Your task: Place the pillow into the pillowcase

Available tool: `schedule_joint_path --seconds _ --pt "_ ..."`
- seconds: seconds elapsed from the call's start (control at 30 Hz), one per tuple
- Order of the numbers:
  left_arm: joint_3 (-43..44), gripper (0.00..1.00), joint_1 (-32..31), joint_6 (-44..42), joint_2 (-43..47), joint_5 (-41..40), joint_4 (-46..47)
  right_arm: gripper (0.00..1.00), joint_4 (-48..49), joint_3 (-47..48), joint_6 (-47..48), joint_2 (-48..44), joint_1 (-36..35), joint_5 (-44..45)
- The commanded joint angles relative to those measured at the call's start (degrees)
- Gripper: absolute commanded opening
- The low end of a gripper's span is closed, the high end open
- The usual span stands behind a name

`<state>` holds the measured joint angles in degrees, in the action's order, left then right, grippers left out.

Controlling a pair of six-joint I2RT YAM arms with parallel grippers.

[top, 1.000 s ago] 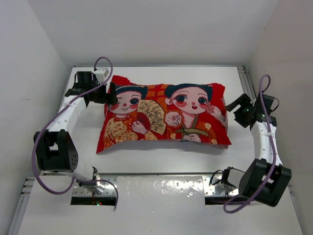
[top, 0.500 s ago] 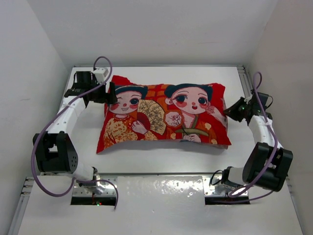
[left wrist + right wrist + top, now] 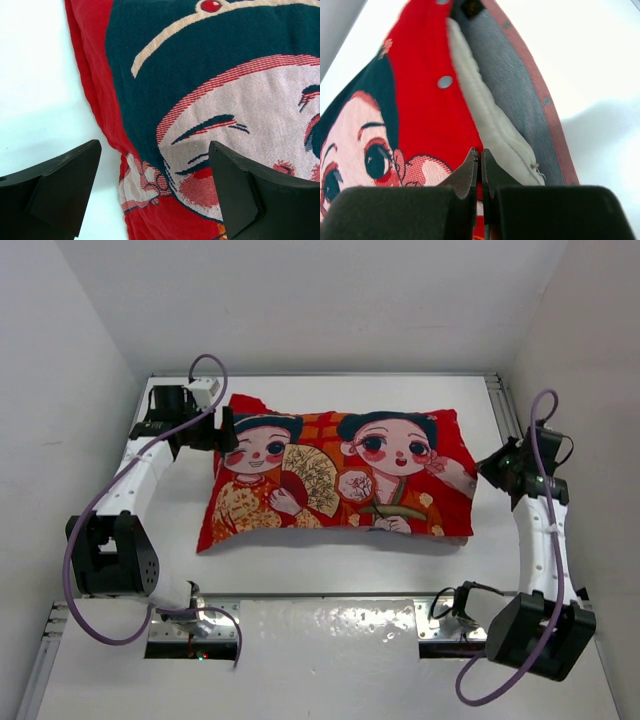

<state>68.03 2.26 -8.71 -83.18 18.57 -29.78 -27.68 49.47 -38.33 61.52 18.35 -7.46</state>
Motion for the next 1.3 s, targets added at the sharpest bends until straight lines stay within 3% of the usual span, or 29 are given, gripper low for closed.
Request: schedule_joint_path --seconds 0.0,0.23,0.3,0.33,0.37,0.6,0.9,1.27 --pt "2.6 0.87 0.6 0.2 2.1 -0.2 0.7 0.00 -5.1 -1.0 -3.4 1.1 3.6 1.9" --pt "3.3 0.87 1.0 -0.1 2.2 -1.3 0.8 0.00 -10.7 2.4 -4.6 4.5 11.3 2.7" --pt "3.2 0.87 1.3 -0.2 2.6 -1.3 0.7 0.42 -10.7 4.5 -1.9 5.3 11.8 0.4" --pt "3.0 0.87 1.4 -0.2 2.8 -1.3 0.9 0.67 -11.1 6.5 -1.0 5.5 11.8 -0.3" --pt "2.9 0.88 1.9 0.0 2.8 -1.3 1.0 0.98 -12.4 7.6 -0.3 6.0 11.7 -0.2" --pt "3.2 0.93 5.2 0.7 4.5 -5.2 1.0 0.99 -17.7 12.4 6.7 2.4 11.3 6.3" --pt "1.6 0.94 12.6 5.3 6.5 -10.1 2.0 0.99 -21.3 9.2 5.2 -2.3 11.3 12.1" --pt "-5.1 0.94 13.8 5.4 12.9 -10.3 2.7 0.99 -24.1 7.1 4.8 -7.9 10.9 9.6"
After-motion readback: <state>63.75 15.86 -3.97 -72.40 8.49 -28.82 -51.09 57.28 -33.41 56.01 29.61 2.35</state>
